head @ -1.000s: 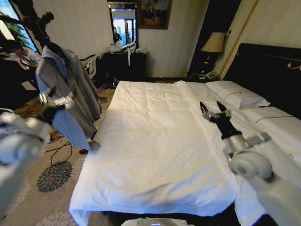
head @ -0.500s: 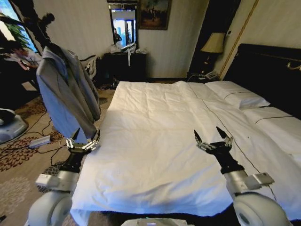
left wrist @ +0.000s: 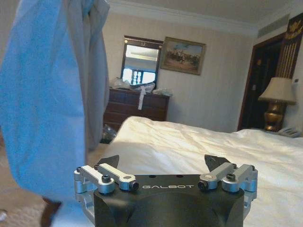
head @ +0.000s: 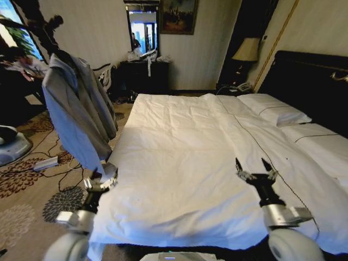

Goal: Pick up the clothes from the bed and hang them on the clothes hanger.

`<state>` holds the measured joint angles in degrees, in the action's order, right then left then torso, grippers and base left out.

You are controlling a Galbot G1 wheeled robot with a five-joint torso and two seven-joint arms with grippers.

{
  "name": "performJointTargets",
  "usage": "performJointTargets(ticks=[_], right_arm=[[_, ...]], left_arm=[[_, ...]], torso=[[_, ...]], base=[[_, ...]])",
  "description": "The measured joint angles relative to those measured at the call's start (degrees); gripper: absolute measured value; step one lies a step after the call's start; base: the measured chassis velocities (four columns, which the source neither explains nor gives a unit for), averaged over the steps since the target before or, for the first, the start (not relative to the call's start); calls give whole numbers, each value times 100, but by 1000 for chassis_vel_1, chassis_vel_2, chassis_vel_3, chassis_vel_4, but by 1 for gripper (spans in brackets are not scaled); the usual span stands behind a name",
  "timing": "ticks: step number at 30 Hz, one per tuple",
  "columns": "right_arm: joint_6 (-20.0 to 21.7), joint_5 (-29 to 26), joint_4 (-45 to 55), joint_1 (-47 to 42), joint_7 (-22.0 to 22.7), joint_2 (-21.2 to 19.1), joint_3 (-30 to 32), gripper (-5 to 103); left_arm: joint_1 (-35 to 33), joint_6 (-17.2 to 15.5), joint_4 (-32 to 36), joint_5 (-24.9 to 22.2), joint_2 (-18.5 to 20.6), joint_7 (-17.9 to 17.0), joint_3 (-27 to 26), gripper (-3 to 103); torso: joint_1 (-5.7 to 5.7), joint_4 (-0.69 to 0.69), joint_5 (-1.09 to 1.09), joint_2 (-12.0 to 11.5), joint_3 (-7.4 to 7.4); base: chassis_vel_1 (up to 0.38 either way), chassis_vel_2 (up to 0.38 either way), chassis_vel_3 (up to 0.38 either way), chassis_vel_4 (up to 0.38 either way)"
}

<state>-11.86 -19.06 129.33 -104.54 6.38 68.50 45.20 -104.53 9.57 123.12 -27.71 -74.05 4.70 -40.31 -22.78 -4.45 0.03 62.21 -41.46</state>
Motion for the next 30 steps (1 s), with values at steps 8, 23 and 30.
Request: performJointTargets(ticks=[8, 23, 30], right_arm=[[156, -103, 170, -3, -33, 88, -66, 100], [173, -137, 186, -2, -30, 66, -65, 100], [175, -141, 187, -2, -27, 63, -63, 100]], left_arm=[[-92, 91, 178, 217, -133, 166, 131, 100], [-73, 84, 192, 214, -113, 167, 124, 100], [-70, 78, 194, 211, -110, 167, 122, 100]], torso=[[0, -1, -2, 0, 0], [1, -1, -3, 0, 1], [1, -1, -3, 0, 1]], base=[[0, 0, 0, 0], [0, 0, 0, 0], [0, 0, 0, 0]])
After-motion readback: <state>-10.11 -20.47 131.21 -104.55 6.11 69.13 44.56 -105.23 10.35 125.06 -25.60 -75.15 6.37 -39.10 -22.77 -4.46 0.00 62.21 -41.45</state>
